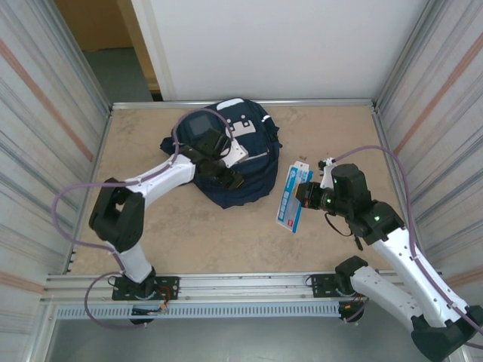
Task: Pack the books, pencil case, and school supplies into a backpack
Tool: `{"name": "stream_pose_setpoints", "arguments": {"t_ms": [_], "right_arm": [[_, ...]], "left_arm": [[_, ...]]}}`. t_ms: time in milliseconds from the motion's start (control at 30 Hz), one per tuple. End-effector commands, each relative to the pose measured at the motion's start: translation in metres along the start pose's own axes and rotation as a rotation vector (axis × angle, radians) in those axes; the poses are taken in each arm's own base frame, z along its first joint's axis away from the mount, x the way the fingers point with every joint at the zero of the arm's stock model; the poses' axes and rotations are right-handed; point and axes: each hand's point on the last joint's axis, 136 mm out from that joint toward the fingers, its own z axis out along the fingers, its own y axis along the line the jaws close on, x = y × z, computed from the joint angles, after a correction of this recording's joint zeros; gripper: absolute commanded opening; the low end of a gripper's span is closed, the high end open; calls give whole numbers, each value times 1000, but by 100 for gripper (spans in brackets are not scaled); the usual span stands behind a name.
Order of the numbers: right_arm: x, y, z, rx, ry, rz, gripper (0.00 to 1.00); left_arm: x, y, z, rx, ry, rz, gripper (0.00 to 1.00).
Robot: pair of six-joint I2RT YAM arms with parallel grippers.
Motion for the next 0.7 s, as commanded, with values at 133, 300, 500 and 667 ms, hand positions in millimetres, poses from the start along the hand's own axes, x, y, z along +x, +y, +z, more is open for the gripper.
{"name": "stream_pose_setpoints", "arguments": {"t_ms": [133,300,500,667], "right_arm": [[1,11,2,-74,11,57,0],[8,10,6,-87,38,90,0],[19,10,12,-114,80,134,0],[20,31,21,-243,121,271,0]], "left_arm": [[19,23,28,-90,170,62,56],[16,28,25,-141,187,24,13],[-25,-7,-33,-49,6,64,0],[-58,-28,-80,60,-108,-6,0]]}}
